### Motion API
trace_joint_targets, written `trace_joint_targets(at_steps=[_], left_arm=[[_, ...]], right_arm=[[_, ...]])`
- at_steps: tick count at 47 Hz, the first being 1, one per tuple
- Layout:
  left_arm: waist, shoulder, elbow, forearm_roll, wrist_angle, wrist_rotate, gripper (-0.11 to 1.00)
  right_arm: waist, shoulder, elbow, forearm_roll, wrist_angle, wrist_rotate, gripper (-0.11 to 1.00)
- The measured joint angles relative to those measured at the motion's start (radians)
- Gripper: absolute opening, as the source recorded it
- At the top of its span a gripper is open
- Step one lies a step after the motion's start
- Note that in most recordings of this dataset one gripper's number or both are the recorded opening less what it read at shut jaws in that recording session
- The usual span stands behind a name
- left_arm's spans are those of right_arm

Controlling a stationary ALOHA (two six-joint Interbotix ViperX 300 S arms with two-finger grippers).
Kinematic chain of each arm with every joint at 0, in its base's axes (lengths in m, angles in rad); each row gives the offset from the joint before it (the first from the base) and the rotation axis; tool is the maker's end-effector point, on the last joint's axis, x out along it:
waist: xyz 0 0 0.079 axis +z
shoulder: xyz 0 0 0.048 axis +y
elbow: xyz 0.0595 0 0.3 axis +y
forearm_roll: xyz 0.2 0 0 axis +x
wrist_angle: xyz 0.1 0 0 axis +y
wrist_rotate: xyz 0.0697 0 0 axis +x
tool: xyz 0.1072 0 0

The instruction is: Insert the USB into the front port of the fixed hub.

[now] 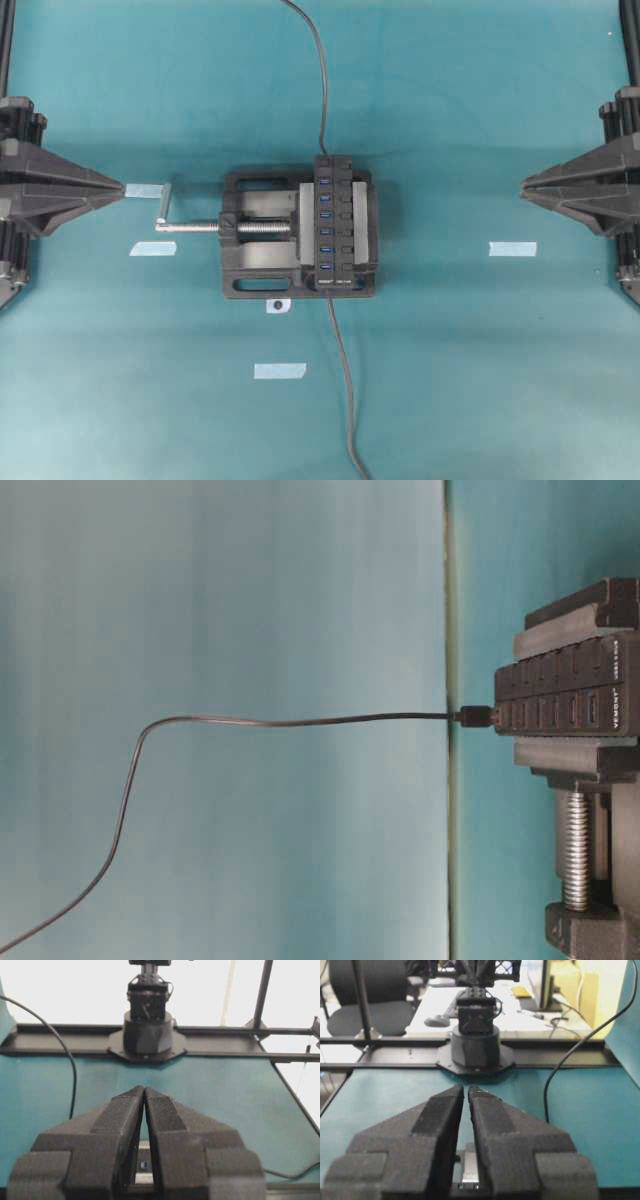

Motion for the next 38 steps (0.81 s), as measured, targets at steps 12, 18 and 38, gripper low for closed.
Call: trace_joint_targets(at_steps=[12,18,38], left_arm=[[0.000,-0.043,0.018,0.009,0.049,-0.008,0.00],[0.000,-0.043,0.003,0.009,0.123,-0.011,0.00],[-0.002,0.000,-0.015,0.011,0.193,-0.014,0.00]], right_arm=[[-0.008,-0.003,0.008,0.049,0.103,0.014,-0.05],[-0.009,-0.005,-0.029,0.051,0.206,0.028,-0.05],[-0.048,0.038,-0.081,0.052,0.351,0.067,-0.05]])
